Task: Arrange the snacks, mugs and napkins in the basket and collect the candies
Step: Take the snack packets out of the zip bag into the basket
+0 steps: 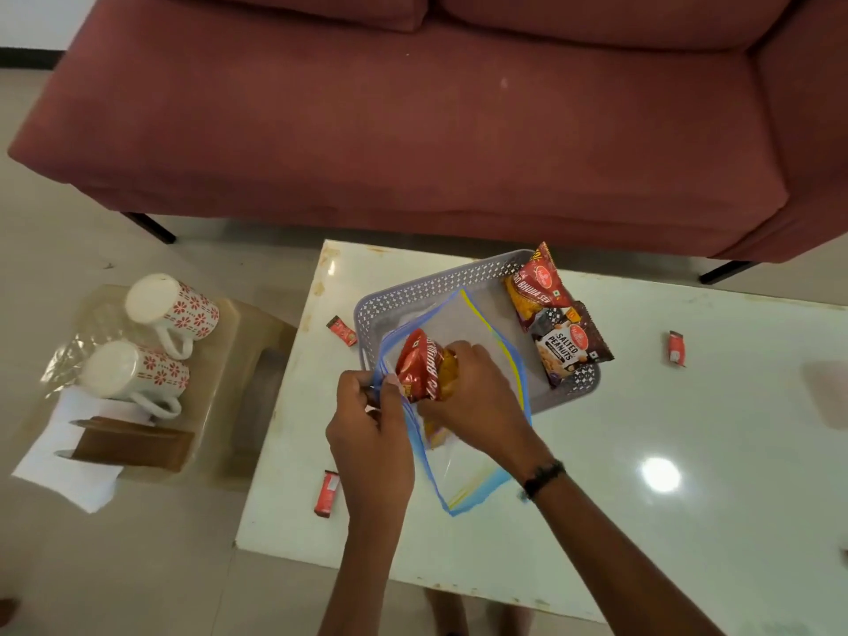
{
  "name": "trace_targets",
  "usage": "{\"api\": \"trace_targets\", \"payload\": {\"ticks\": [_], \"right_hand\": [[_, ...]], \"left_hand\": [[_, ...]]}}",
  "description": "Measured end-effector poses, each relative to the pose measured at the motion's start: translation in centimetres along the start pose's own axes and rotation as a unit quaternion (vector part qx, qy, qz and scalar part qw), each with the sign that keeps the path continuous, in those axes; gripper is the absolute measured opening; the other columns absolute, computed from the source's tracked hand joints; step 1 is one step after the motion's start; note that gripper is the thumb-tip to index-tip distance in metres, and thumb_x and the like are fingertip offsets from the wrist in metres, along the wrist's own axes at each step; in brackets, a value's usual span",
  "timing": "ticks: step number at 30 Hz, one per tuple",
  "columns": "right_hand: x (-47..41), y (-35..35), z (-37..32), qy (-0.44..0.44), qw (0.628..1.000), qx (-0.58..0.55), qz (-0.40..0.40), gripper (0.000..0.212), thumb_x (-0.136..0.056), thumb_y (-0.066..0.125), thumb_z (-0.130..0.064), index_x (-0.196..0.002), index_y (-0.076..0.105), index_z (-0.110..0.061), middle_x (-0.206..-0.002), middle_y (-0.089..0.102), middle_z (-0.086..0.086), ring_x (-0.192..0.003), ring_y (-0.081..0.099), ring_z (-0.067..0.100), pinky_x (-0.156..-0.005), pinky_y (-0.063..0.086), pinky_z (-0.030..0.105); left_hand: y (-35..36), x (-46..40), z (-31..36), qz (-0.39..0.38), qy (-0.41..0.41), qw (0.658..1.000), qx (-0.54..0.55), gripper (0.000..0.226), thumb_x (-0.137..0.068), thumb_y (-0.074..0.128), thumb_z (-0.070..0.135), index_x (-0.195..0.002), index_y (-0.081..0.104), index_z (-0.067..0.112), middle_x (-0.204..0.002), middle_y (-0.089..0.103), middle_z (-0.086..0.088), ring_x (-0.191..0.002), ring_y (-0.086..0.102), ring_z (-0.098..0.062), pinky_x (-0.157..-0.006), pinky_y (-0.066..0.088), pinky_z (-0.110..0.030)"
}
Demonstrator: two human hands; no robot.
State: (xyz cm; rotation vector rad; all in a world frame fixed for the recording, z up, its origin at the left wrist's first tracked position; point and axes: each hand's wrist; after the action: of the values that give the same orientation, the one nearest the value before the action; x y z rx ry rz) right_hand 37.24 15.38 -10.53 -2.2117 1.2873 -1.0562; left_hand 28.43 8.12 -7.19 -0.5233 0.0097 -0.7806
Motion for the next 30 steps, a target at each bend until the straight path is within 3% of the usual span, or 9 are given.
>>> {"api": "trace_targets", "payload": {"ticks": [3,6,9,13,16,20,23,25,30], "right_hand": [[2.7,-3.9,-0.6,-0.088,0.995,0.004,0.043,0.063,-0.064,0.077,-0.022,-0.12,0.047,-0.019,-0.111,0.045,-0.003,-0.105,0.043,0.015,-0.085,0.042,0.027],[5.0,-8.0,-1.4,-0.148,0.986,0.01,0.071,0.064,-0.063,0.072,-0.029,-0.123,0.049,-0.023,-0.115,0.05,-0.007,-0.108,0.045,0.011,-0.088,0.035,0.02],[6.3,-12.7,-1.9,-0.186,0.973,-0.001,0.14,0.063,-0.057,0.07,-0.023,-0.118,0.057,-0.021,-0.109,0.055,-0.009,-0.101,0.05,0.011,-0.087,0.036,0.018],[4.6,-17.4,0.7,-0.186,0.953,0.091,0.221,0.057,-0.057,0.073,-0.012,-0.113,0.06,-0.01,-0.106,0.062,0.009,-0.097,0.052,0.026,-0.081,0.031,0.022],[0.6,-16.2,4.3,-0.157,0.951,0.189,0.19,0.054,-0.06,0.076,0.001,-0.111,0.06,-0.003,-0.109,0.061,0.016,-0.102,0.052,0.035,-0.081,0.037,0.032],[-5.6,-10.4,9.4,-0.101,0.949,0.292,0.061,0.06,-0.078,0.068,-0.009,-0.133,0.046,-0.012,-0.136,0.047,0.009,-0.125,0.04,0.03,-0.087,0.048,0.04],[-9.0,-7.1,11.7,-0.148,0.9,0.411,0.006,0.067,-0.064,0.081,-0.016,-0.125,0.055,-0.015,-0.135,0.053,0.01,-0.126,0.048,0.034,-0.087,0.052,0.044],[-10.4,-5.5,13.2,-0.125,0.864,0.487,0.032,0.066,-0.065,0.08,-0.025,-0.127,0.055,-0.02,-0.14,0.051,0.009,-0.126,0.049,0.034,-0.091,0.05,0.046],[-10.3,-1.6,16.6,-0.202,0.748,0.631,0.042,0.064,-0.094,0.037,-0.026,-0.15,0.008,-0.015,-0.16,0.006,0.007,-0.147,0.004,0.031,-0.118,0.005,0.049]], "left_hand": [[0.4,-0.5,0.8,-0.003,-0.01,1.0,0.012,0.013,-0.092,0.052,0.028,-0.098,0.048,0.017,-0.088,0.06,0.006,-0.078,0.064,-0.01,-0.059,0.052,-0.015],[1.1,-0.7,1.8,-0.012,-0.007,1.0,0.011,0.012,-0.093,0.051,0.026,-0.097,0.049,0.015,-0.08,0.058,0.012,-0.074,0.061,-0.005,-0.054,0.048,-0.005],[1.8,-0.8,2.4,-0.002,0.007,1.0,-0.002,0.008,-0.094,0.051,0.023,-0.093,0.05,0.015,-0.075,0.056,0.012,-0.071,0.06,-0.01,-0.057,0.047,-0.012],[2.5,-1.1,2.5,0.026,0.007,1.0,-0.014,0.007,-0.092,0.053,0.018,-0.089,0.051,0.012,-0.069,0.054,0.011,-0.068,0.055,-0.02,-0.059,0.042,-0.023],[2.9,-1.1,2.5,0.015,0.002,1.0,-0.011,0.006,-0.092,0.053,0.018,-0.09,0.053,0.012,-0.071,0.055,0.012,-0.07,0.058,-0.024,-0.069,0.05,-0.036],[3.3,-0.6,2.4,-0.004,0.012,1.0,-0.014,0.006,-0.092,0.053,0.019,-0.091,0.052,0.013,-0.072,0.056,0.013,-0.066,0.059,-0.012,-0.068,0.054,-0.038],[3.4,-0.4,2.1,-0.008,0.028,0.999,-0.022,0.011,-0.092,0.053,0.021,-0.094,0.053,0.011,-0.072,0.055,0.015,-0.065,0.057,-0.004,-0.059,0.049,-0.014],[3.3,-0.4,1.8,-0.008,0.031,0.999,-0.022,0.013,-0.092,0.053,0.023,-0.093,0.053,0.01,-0.072,0.056,0.014,-0.065,0.057,-0.003,-0.054,0.045,-0.01],[3.0,-0.5,1.6,-0.013,0.011,1.0,-0.009,0.016,-0.091,0.053,0.027,-0.096,0.052,0.012,-0.077,0.056,0.014,-0.071,0.059,-0.004,-0.059,0.046,-0.016]]}}
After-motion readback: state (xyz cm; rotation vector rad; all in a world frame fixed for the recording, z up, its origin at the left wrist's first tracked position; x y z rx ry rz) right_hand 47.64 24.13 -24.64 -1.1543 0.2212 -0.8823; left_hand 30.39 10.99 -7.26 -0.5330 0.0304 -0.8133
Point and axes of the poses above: each hand's wrist, its own x-axis away from the middle knuckle, its own y-axis out of the palm, z = x × y
